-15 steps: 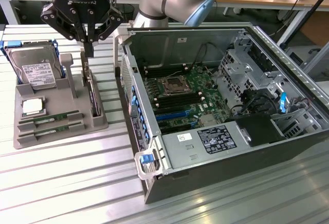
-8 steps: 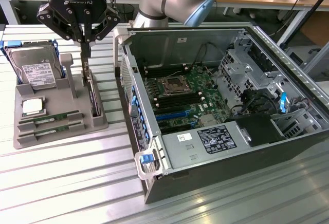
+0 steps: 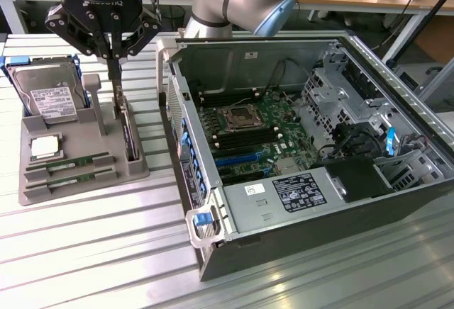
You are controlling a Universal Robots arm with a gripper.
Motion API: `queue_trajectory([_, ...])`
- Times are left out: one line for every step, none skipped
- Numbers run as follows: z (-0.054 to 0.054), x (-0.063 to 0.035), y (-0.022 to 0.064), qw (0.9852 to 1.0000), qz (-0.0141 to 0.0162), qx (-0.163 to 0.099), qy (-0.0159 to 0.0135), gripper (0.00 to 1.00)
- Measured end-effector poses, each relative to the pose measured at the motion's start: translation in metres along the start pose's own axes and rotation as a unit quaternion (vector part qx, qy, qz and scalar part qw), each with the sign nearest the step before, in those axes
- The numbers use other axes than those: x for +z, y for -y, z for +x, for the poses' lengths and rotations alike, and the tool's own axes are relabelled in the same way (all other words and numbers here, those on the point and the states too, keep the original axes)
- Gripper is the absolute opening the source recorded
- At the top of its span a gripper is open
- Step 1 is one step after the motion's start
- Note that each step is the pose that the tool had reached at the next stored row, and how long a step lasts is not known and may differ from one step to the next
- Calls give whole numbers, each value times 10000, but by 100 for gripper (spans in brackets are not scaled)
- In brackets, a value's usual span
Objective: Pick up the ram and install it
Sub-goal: 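Reach for the ram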
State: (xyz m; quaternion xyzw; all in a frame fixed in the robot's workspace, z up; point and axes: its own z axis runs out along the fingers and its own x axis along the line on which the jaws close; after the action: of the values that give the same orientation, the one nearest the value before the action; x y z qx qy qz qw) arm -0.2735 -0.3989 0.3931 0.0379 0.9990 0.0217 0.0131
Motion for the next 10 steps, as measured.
queue_trajectory([7,0,0,10000,0,0,0,11])
queue_trajectory([15,-1,1,10000,0,0,0,11])
queue_trajectory([22,-1,2,10000,0,0,0,11])
queue_trajectory([29,-1,2,10000,0,0,0,11])
queue_trajectory([35,-1,3,10000,0,0,0,11])
queue_trajectory([40,-1,3,10000,0,0,0,11])
queue_trajectory([52,-2,4,10000,0,0,0,11])
queue_trajectory([59,-1,4,10000,0,0,0,11])
queue_trajectory([66,-2,5,10000,0,0,0,11])
queue_trajectory([72,-2,5,10000,0,0,0,11])
